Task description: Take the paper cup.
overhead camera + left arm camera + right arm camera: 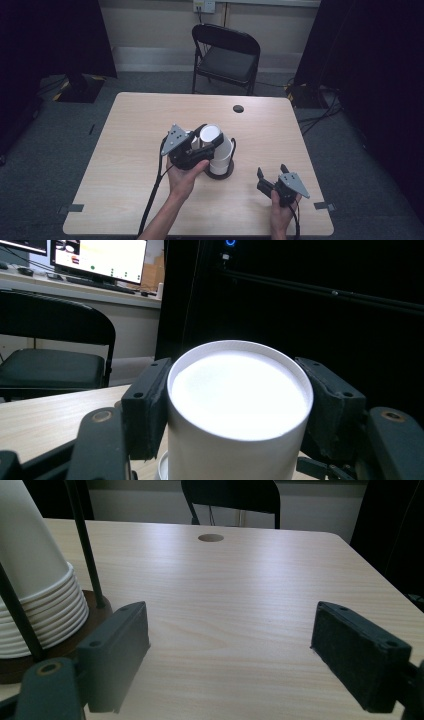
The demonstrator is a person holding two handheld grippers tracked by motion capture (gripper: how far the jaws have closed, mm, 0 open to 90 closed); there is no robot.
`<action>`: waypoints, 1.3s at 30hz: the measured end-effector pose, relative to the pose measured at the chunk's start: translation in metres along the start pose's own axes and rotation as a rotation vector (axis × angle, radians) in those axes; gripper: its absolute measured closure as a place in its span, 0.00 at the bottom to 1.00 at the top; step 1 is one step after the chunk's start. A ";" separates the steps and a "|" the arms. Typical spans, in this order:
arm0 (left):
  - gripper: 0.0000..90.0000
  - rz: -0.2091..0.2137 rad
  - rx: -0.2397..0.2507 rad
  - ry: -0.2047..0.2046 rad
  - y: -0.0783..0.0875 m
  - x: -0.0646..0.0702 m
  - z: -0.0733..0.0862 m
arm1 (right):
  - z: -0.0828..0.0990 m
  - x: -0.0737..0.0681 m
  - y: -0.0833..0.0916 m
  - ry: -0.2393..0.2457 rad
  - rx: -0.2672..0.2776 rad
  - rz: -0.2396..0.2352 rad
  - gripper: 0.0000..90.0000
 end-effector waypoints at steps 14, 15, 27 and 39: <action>0.38 0.039 -0.004 0.056 0.014 0.008 0.012 | 0.000 0.000 0.002 -0.008 0.010 -0.008 0.17; 0.38 0.040 -0.003 0.058 0.015 0.008 0.012 | 0.000 0.000 0.002 -0.008 0.010 -0.008 0.17; 0.38 0.092 0.001 0.146 0.021 0.011 0.031 | 0.000 -0.014 0.005 0.086 0.041 -0.109 0.21; 0.38 0.108 -0.019 0.247 0.024 0.010 0.057 | 0.001 -0.048 0.015 0.085 0.067 -0.290 0.37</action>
Point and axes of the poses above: each handheld gripper's, and its own axes: y roughly backward along the jaws, z roughly out of its underside, x roughly to its right, the point moved 4 cm from there along -y, roughly forward along the jaws, and after that the axes turned 3 degrees about -x, right-handed, at the moved point
